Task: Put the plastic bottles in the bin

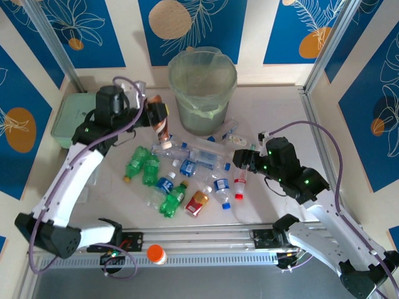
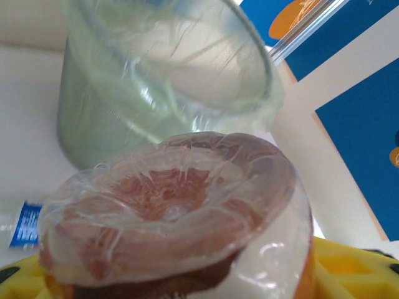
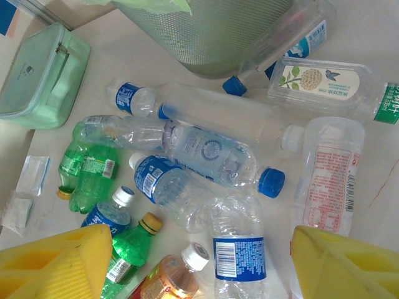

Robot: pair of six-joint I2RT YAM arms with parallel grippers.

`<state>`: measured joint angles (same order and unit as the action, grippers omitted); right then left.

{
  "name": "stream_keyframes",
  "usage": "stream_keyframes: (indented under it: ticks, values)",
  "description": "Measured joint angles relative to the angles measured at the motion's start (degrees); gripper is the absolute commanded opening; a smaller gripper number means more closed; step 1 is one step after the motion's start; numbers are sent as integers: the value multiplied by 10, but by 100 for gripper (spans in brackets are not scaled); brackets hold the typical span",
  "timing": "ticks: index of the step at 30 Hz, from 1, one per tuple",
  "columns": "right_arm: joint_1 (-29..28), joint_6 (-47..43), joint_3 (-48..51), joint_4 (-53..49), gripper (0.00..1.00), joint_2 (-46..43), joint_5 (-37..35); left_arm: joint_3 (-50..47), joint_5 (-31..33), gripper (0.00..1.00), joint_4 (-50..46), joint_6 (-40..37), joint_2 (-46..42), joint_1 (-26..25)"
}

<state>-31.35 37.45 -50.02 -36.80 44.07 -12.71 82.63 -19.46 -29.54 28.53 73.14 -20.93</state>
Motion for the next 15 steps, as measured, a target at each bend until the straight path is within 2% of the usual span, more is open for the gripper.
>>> stream_keyframes:
  ticks: [10,15]
  values:
    - [35,-15,-1,20,76,3,33,218,18,37,43,-6,192,-8]
    - [48,-18,3,30,76,5,45,288,48,35,85,2,274,-9]
